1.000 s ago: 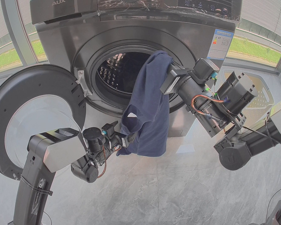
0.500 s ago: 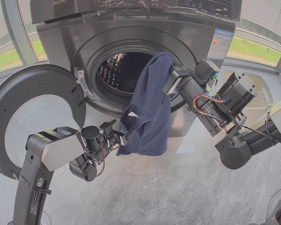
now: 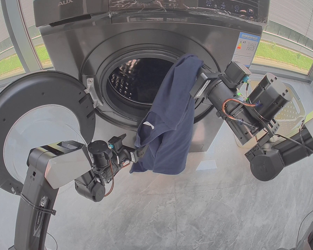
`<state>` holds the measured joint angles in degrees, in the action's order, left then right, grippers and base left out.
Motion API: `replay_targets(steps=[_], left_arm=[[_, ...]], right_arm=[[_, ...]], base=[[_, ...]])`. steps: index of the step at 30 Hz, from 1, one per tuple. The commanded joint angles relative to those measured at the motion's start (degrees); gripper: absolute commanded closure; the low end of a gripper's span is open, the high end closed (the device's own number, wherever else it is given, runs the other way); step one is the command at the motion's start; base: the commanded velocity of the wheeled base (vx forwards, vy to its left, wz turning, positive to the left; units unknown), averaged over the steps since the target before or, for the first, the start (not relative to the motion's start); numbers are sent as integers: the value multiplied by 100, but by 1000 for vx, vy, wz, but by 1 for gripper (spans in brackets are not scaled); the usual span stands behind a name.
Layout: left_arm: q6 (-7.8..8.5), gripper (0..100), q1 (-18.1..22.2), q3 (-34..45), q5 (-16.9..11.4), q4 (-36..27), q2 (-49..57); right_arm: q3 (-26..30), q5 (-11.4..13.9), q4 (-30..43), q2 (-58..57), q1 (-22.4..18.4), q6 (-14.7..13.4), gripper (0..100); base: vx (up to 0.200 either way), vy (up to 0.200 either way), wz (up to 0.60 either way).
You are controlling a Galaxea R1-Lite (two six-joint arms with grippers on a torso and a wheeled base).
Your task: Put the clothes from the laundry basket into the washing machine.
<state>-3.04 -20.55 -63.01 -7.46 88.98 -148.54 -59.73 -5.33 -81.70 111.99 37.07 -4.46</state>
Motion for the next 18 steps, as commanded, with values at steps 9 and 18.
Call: replay_targets(steps=[9, 18], left_arm=[[-4, 0, -72, -53, -19, 5, -8], [-39, 0, -160, 0, -80, 14, 396]], right_arm=[[58, 14, -56, 7, 28, -2, 100], [129, 14, -65, 24, 19, -2, 100]], base=[[0, 0, 0], [0, 0, 0]])
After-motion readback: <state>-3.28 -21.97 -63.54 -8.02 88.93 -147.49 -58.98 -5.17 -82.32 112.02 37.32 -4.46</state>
